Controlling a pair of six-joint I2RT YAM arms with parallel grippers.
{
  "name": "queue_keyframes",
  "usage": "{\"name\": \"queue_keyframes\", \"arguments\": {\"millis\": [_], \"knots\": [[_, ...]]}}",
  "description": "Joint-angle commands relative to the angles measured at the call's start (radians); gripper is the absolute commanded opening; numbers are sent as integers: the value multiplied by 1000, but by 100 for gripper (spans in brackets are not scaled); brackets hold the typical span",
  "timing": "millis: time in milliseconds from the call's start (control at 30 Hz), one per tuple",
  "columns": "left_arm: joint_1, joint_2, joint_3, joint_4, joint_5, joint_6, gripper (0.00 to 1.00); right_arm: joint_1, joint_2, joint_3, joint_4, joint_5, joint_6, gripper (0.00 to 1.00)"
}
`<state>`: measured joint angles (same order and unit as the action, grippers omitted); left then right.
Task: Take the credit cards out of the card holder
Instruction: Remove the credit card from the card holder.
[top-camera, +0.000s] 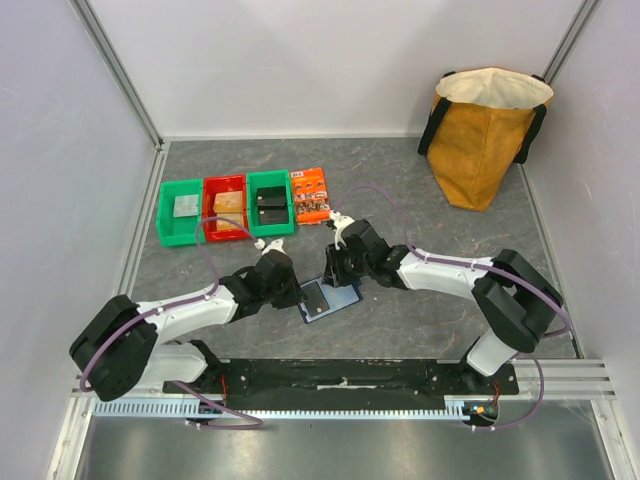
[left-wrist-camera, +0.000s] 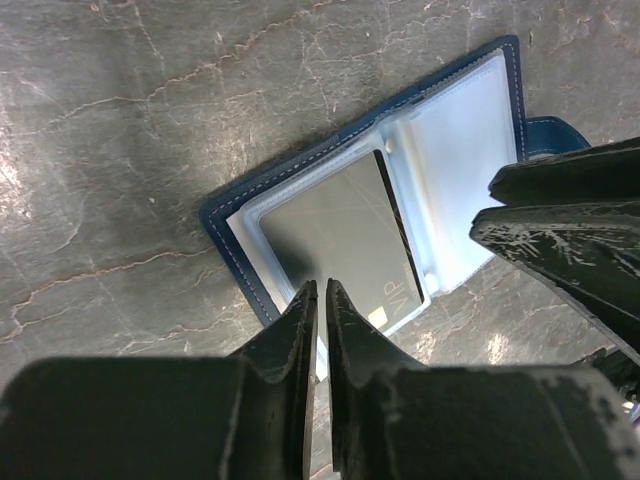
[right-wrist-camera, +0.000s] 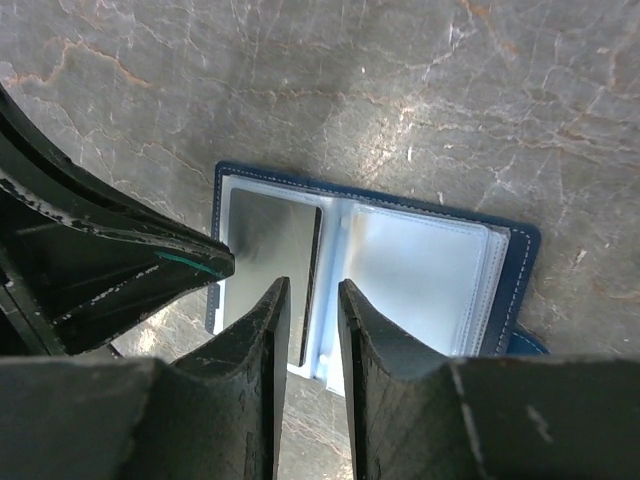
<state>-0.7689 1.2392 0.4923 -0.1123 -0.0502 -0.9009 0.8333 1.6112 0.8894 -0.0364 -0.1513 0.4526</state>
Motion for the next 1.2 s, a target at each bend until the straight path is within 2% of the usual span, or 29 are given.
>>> {"name": "queue_keyframes", "arguments": {"millis": [0, 233, 467, 767, 933, 1167], "knots": [[6, 31, -1, 48, -5, 20, 12, -28, 30, -46, 164, -119, 64, 32], [8, 57, -29, 59, 4, 0, 2, -71, 93, -102, 285, -234, 104, 30], [8, 57, -50, 69, 12, -16, 2, -103, 148, -155, 400, -316, 161, 29], [8, 51, -60, 71, 16, -21, 2, -140, 187, -207, 549, -421, 230, 20], [16, 49, -61, 71, 21, -18, 2, -163, 207, -240, 645, -493, 274, 12], [16, 52, -58, 71, 29, -15, 2, -166, 243, -247, 722, -548, 296, 13]]}}
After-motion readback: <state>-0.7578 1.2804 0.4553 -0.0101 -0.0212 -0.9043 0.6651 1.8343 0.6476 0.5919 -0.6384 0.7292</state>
